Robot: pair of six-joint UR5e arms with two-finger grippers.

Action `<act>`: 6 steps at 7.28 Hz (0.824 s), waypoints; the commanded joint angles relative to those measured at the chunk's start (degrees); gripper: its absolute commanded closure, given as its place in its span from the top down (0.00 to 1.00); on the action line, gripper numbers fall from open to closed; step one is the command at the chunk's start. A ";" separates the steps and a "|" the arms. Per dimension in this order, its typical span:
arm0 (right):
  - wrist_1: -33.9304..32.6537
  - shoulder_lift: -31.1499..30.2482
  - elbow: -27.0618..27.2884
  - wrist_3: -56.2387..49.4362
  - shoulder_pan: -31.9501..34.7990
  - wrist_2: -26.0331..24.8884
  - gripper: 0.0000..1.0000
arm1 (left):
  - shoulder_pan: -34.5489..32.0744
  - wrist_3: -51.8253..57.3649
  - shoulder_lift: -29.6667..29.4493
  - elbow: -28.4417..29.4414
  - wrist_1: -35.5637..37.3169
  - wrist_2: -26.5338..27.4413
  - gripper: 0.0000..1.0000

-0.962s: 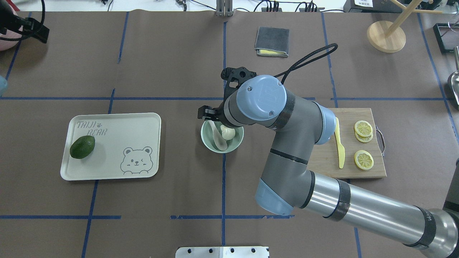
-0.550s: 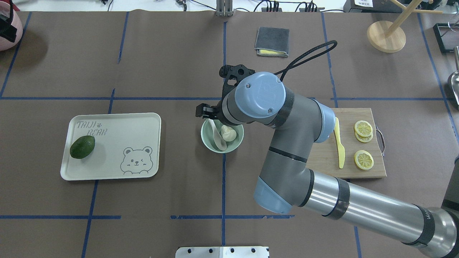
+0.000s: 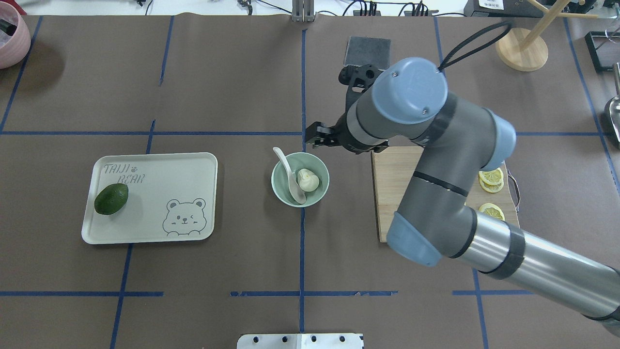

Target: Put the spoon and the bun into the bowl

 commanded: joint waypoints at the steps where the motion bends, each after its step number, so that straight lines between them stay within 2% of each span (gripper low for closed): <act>1: -7.23 -6.67 4.58 -15.97 9.37 7.04 1.00 | -4.49 7.49 5.17 2.43 0.09 -7.09 1.00; 4: -7.33 -20.03 3.97 -41.98 28.00 22.69 1.00 | -5.12 7.50 8.78 4.89 -0.35 -11.58 1.00; 5: -7.25 -23.90 3.36 -48.93 32.58 24.99 1.00 | -5.03 7.59 10.01 4.81 -0.70 -11.59 1.00; 6: -7.51 -26.72 3.09 -55.27 35.85 25.01 1.00 | -5.03 7.07 10.37 4.98 -0.44 -11.50 1.00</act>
